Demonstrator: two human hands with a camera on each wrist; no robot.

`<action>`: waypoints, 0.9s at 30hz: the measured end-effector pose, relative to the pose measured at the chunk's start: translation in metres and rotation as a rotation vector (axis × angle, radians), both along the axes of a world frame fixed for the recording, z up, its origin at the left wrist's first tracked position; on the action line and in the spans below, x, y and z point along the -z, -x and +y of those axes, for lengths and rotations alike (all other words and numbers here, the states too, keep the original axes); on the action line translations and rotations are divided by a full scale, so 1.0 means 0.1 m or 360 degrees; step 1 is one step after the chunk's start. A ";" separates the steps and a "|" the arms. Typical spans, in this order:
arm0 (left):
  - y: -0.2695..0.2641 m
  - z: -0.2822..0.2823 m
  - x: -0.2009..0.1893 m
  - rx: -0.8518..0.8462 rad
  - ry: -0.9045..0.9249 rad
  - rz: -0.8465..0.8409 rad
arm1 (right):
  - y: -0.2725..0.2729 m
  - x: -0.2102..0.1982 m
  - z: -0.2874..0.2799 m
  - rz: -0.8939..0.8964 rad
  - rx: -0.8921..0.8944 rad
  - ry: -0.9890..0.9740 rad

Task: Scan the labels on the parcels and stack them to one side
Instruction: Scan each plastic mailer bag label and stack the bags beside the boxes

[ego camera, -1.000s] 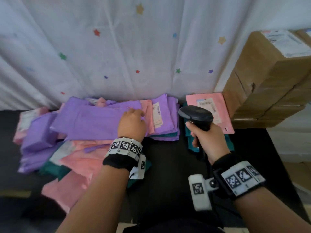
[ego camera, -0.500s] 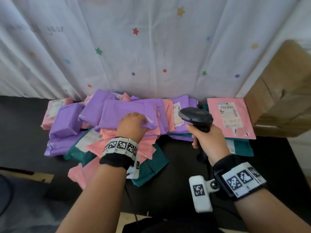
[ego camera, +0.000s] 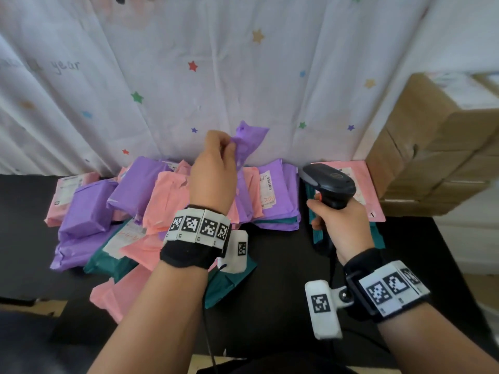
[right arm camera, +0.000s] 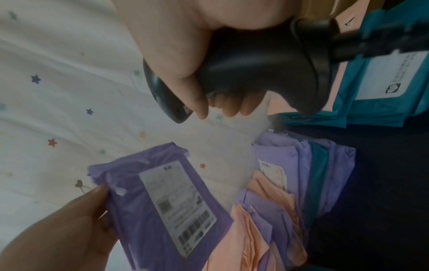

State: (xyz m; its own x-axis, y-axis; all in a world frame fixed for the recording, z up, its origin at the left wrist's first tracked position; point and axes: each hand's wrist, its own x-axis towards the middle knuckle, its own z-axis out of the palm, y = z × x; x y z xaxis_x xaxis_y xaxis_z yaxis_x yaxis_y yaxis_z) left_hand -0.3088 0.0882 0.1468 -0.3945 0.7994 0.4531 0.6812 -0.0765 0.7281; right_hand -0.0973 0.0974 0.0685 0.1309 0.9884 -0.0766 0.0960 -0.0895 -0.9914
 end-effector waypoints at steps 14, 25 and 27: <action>-0.66 0.32 0.12 0.0031 0.0240 -0.1280 | -0.43 -0.12 -0.14 0.0173 0.0072 0.0197; -0.74 0.27 0.38 -0.0043 0.0335 -0.0756 | -0.72 -0.23 -0.05 -0.0324 0.0193 -0.0025; -0.74 0.23 0.34 0.0119 0.0241 -0.0305 | -0.74 -0.31 -0.06 -0.0553 0.0079 -0.0105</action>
